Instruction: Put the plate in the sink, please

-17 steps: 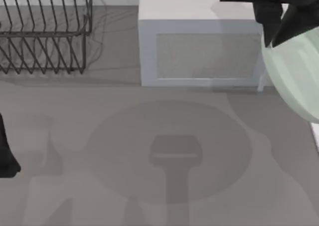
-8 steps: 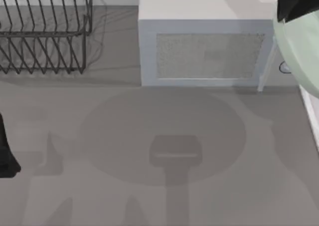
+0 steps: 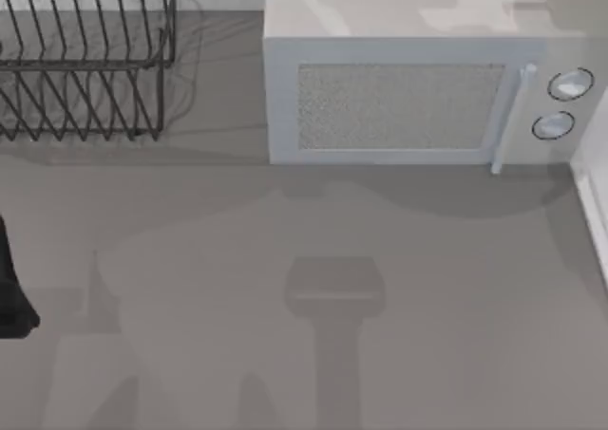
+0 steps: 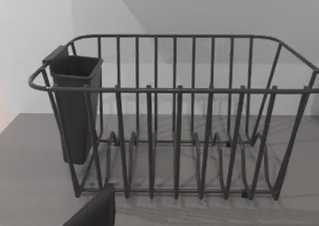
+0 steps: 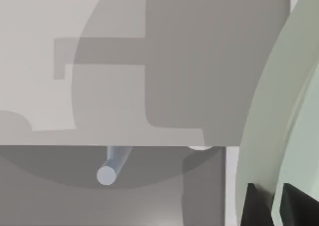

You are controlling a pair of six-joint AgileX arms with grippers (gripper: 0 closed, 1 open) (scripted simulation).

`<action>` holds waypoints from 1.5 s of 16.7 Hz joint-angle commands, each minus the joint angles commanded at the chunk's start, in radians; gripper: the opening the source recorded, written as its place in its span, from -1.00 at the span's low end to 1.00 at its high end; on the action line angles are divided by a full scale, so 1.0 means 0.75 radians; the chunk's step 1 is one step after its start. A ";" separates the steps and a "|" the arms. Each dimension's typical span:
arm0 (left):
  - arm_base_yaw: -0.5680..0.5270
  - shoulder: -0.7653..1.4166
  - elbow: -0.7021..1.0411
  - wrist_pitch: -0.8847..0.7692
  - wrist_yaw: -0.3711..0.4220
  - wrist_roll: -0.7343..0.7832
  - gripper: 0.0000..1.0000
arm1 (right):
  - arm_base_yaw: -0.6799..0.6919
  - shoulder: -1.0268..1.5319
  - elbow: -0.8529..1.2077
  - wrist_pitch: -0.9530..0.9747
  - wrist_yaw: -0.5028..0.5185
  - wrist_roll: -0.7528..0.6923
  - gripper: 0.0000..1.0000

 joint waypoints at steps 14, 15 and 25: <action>0.000 0.000 0.000 0.000 0.000 0.000 1.00 | -0.233 0.465 0.077 -0.048 -0.013 -0.236 -0.85; 0.000 0.000 0.000 0.000 0.000 0.000 1.00 | -0.233 0.465 0.077 -0.048 -0.013 -0.236 -0.70; 0.000 0.000 0.000 0.000 0.000 0.000 1.00 | -0.233 0.465 0.077 -0.048 -0.013 -0.236 0.81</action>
